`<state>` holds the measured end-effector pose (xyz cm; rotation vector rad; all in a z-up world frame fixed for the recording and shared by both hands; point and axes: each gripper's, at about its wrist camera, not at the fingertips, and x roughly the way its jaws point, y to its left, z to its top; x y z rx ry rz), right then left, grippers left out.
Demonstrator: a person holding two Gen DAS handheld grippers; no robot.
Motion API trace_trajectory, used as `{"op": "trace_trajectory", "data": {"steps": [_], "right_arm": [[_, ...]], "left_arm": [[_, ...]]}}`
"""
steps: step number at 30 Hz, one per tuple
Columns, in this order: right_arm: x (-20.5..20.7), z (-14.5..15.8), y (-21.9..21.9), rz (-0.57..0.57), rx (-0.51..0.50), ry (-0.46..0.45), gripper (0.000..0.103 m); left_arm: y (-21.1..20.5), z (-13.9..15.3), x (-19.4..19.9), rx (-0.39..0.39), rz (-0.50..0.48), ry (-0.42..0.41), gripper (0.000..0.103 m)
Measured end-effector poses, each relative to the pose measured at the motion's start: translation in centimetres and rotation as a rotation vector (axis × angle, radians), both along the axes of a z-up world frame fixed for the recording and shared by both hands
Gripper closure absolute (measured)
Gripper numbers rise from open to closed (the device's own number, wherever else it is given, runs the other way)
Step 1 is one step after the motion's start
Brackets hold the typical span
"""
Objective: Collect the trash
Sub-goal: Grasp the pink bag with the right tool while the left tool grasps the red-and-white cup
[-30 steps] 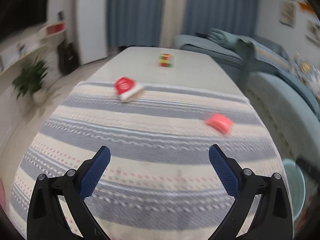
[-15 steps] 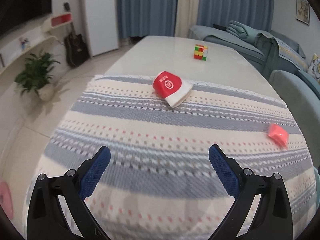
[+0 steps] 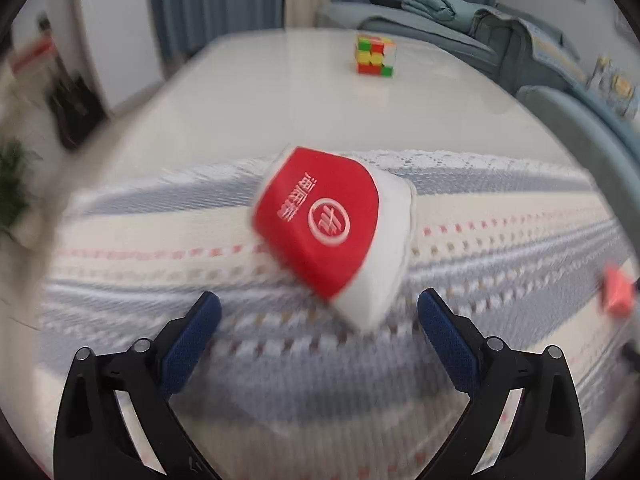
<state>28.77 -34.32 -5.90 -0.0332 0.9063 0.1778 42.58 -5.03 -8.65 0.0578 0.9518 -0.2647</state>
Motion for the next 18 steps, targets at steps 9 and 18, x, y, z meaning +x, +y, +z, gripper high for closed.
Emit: {"op": "trace_trajectory", "data": {"steps": [9,18], "right_arm": [[2.7,-1.7,0.7,-0.016,-0.027,0.053,0.007],[2.9,-1.9,0.9,-0.024,-0.023,0.056,0.007]], "left_arm": [[-2.9,-0.7,3.3,0.075,-0.108,-0.002,0.007],[-2.7,-0.5,3.6,0.069,-0.098,0.001,0.006]]}}
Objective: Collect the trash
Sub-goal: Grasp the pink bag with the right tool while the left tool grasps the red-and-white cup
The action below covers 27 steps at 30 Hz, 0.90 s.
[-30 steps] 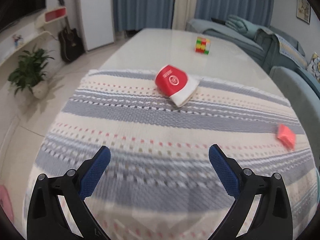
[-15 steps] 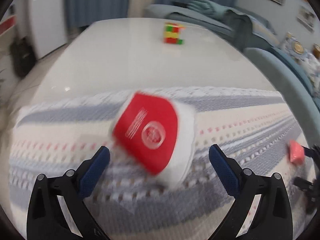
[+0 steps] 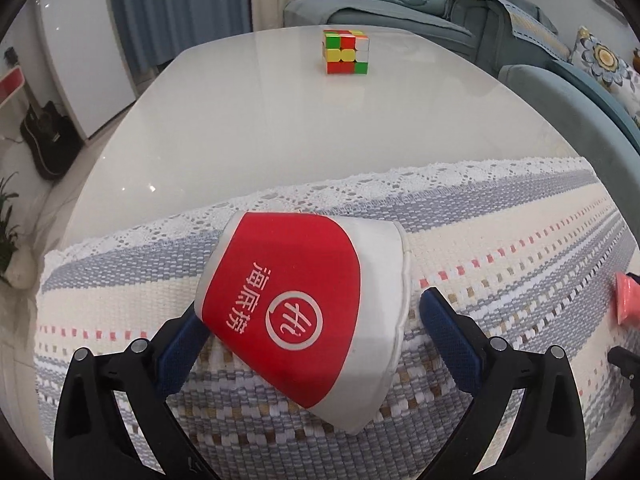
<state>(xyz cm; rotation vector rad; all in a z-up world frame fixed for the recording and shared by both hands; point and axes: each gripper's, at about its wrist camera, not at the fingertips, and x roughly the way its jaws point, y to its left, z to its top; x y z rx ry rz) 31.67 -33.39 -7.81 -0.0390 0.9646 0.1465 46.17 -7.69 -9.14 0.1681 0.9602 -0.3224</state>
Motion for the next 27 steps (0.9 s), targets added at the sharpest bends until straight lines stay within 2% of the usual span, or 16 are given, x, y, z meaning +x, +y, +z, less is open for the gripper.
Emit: {"op": "trace_trajectory", "data": {"steps": [2,4,5,6,12,18,22,24,26,27], "right_arm": [[-0.2,0.1,-0.1,-0.001,0.003,-0.005,0.009],[-0.6,0.6,-0.2,-0.032,-0.011,-0.043,0.049],[-1.0,1.0,-0.6,-0.063,-0.027,-0.070,0.069],[-1.2,1.3,-0.9,-0.099,-0.044,-0.089,0.070],[-1.7,1.6,-0.5,-0.070,-0.056,-0.121,0.070],[-2.2,2.0,-1.2,-0.083,-0.027,-0.141,0.070],[-3.2,2.6,-1.9,-0.103,-0.008,-0.192,0.070],[-4.2,3.5,-2.1,-0.116,-0.003,-0.247,0.070],[-5.2,4.2,-2.3,-0.128,0.043,-0.271,0.070],[-6.1,4.6,-2.4,-0.141,0.102,-0.262,0.070]], "left_arm": [[-0.2,0.0,0.0,0.007,0.006,-0.004,0.007],[-0.2,0.0,0.1,0.000,0.007,-0.009,0.011],[0.1,0.3,0.0,-0.009,0.020,-0.027,0.023],[0.3,0.4,0.0,-0.023,0.026,-0.029,0.023],[2.0,1.0,-0.4,-0.145,0.034,-0.038,0.024],[2.7,1.7,-0.9,-0.155,0.085,-0.085,0.023],[3.3,2.7,-2.0,-0.106,0.154,-0.151,0.023],[3.0,3.6,-3.2,-0.064,0.170,-0.150,0.023],[2.6,5.2,-5.0,-0.021,0.164,-0.171,0.023],[2.3,6.2,-6.2,-0.004,0.153,-0.193,0.023]]}}
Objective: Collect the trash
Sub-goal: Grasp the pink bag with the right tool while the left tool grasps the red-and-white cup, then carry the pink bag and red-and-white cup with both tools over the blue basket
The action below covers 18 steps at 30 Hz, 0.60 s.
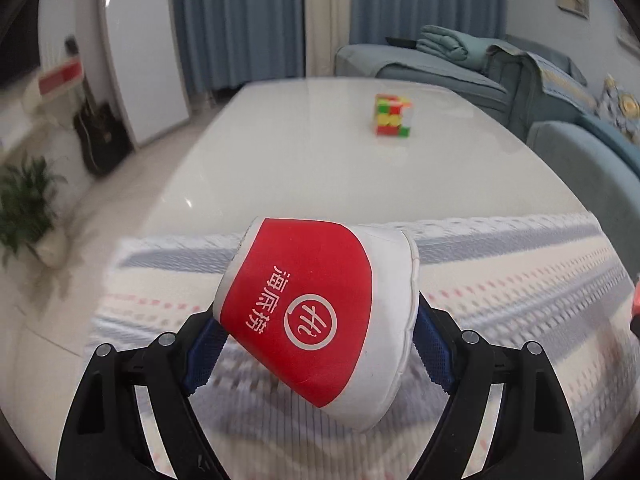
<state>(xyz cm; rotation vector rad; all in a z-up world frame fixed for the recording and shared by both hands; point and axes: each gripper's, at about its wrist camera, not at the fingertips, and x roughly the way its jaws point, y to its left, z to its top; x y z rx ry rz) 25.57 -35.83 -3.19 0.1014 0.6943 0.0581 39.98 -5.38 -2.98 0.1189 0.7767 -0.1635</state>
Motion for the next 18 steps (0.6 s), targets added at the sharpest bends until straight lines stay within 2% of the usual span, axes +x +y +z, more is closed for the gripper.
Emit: {"op": "trace_trajectory", "data": {"steps": [3,4,5,6,7,8,9,13,17,18], "right_arm": [[-2.4,1.7,1.0,0.011,0.073,-0.017,0.070],[-3.1,2.3,1.6,0.022,0.081,-0.028,0.070],[-4.1,3.0,2.2,0.033,0.089,-0.045,0.070],[-5.3,3.8,3.0,0.049,0.106,-0.067,0.070],[-6.3,4.2,3.5,0.062,0.124,-0.079,0.070],[-7.2,4.6,4.0,0.073,0.140,-0.084,0.070],[-8.3,4.9,4.7,0.087,0.153,-0.086,0.070],[-12.1,5.3,5.8,0.115,0.180,-0.071,0.070],[-15.7,5.8,4.8,0.099,0.270,-0.065,0.069],[-17.0,6.2,4.2,0.087,0.298,-0.071,0.069]], "left_arm": [[-1.0,3.5,-5.1,0.062,-0.027,-0.073,0.023],[-2.0,4.5,-7.4,0.141,-0.062,-0.083,0.023],[-2.2,5.3,-9.1,0.182,-0.055,-0.108,0.023],[-2.0,6.1,-11.0,0.179,-0.031,-0.131,0.023],[-1.3,6.8,-13.0,0.119,-0.020,-0.130,0.023],[-0.4,7.4,-15.2,0.036,-0.022,-0.094,0.023],[0.3,7.8,-16.7,0.010,-0.006,-0.082,0.023],[3.0,10.3,-23.1,-0.005,0.090,-0.152,0.023],[4.6,12.4,-27.7,-0.196,0.166,-0.154,0.023],[4.6,12.8,-28.8,-0.215,0.171,-0.167,0.023]]}}
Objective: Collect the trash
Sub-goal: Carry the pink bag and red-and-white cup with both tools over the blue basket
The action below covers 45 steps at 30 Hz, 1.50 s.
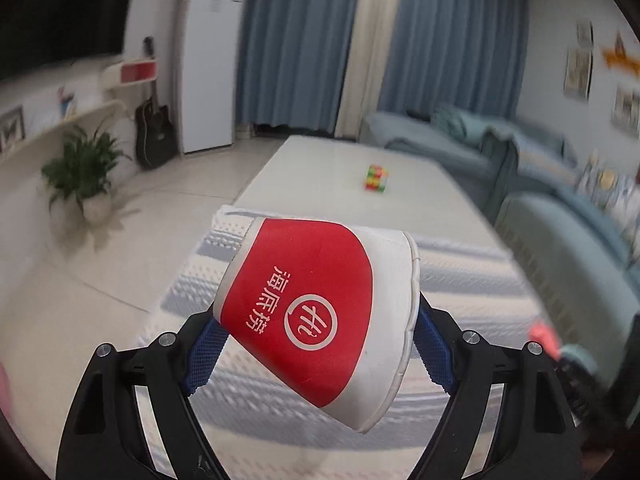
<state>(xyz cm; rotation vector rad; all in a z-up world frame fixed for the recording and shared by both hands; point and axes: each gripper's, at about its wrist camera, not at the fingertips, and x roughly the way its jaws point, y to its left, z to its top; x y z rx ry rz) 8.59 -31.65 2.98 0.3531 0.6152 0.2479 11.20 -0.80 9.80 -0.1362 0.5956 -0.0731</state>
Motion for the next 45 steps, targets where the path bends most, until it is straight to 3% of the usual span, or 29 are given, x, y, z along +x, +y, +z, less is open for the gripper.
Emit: {"op": "trace_trajectory", "data": {"steps": [2,5,10,14,16,23,30,40,45], "right_arm": [[-1.4,0.5,-1.0,-0.018,0.015,-0.015,0.069],[-4.0,1.9,-3.2,-0.053,0.020,-0.045,0.069],[-7.2,3.2,-6.7,-0.115,-0.054,-0.083,0.069],[-10.0,3.3,-10.6,-0.175,-0.092,-0.079,0.069],[-11.0,3.2,-12.6,-0.208,-0.099,-0.069,0.069],[-15.0,3.3,-20.5,-0.356,-0.132,-0.062,0.068],[-18.9,3.4,-26.9,-0.517,-0.125,-0.066,0.067],[-20.3,2.2,-30.3,-0.585,-0.121,-0.025,0.067],[-20.1,1.6,-31.4,-0.613,-0.077,0.021,0.067]], "left_arm": [[-1.0,0.3,-2.2,0.020,-0.005,-0.034,0.023],[-3.8,0.6,-4.1,0.142,-0.004,-0.099,0.023],[-7.3,-0.1,-5.6,0.056,-0.067,-0.069,0.023],[-12.2,-0.7,-6.9,0.213,-0.109,-0.128,0.023],[-13.9,-0.9,-7.2,0.242,-0.135,-0.142,0.023],[-19.6,-2.1,-7.5,0.202,-0.254,-0.111,0.023],[-25.4,-2.4,-9.7,0.233,-0.305,-0.193,0.023],[-35.1,-4.7,-12.0,0.261,-0.449,-0.202,0.023],[-39.8,-5.2,-13.4,0.198,-0.526,-0.196,0.023]]}}
